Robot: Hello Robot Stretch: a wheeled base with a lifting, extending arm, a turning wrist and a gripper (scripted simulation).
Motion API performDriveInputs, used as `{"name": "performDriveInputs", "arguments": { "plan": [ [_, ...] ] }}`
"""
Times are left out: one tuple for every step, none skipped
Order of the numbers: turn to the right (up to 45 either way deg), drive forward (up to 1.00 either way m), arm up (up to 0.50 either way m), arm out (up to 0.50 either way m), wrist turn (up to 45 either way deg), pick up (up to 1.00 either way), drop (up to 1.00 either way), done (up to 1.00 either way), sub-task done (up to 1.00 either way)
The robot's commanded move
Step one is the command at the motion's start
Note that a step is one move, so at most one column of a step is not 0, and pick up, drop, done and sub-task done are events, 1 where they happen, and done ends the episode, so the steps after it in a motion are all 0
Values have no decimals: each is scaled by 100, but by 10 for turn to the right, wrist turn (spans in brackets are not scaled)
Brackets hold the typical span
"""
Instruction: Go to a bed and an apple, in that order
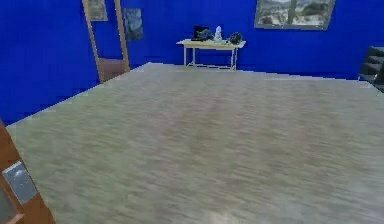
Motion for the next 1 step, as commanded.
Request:
{"name": "performDriveInputs", "arguments": {
  "plan": [
    [0, 65, 0, 0, 0, 0, 0, 0, 0]
  ]
}}
